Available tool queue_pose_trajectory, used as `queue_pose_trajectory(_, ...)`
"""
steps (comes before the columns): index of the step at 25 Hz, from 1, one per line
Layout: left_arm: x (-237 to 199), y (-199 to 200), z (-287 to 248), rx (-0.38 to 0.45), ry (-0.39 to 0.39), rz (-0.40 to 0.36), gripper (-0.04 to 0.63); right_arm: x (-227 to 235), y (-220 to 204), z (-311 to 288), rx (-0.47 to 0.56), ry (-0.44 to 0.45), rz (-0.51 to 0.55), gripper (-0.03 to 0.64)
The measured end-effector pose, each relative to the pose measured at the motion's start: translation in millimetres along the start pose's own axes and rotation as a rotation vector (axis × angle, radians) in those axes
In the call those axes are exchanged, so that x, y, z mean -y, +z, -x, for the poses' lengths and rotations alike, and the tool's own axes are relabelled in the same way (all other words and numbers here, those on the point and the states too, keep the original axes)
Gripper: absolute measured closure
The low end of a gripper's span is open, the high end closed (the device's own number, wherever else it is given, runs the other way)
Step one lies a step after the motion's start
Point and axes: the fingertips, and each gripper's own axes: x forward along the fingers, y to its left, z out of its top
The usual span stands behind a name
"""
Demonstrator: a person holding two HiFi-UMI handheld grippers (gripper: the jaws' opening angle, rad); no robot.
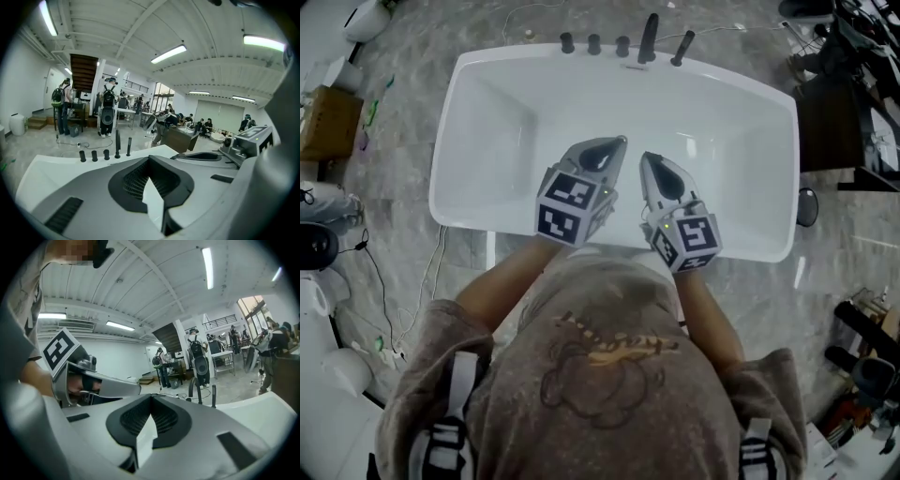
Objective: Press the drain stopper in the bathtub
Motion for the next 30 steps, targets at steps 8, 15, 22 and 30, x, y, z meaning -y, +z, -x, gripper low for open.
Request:
queue_pose_trajectory(8,38,29,45,0.152,-0.091,-0.13,0.594,-22,40,37,0.096,0.026,0.074,0.618)
queue_pose_trajectory(15,53,43,70,0.316,-0.185,-0.192,0.595,-32,49,56,0.172,0.023,0.088,0.618)
queue_pose_trajectory(22,48,32,65,0.329,-0.222,-0.214,0.595,-34,44,50,0.203,-0.01,0.083,0.618)
queue_pose_trajectory(30,38,28,58,0.326,-0.212,-0.196,0.595,-33,42,40,0.201,-0.003,0.092,0.618)
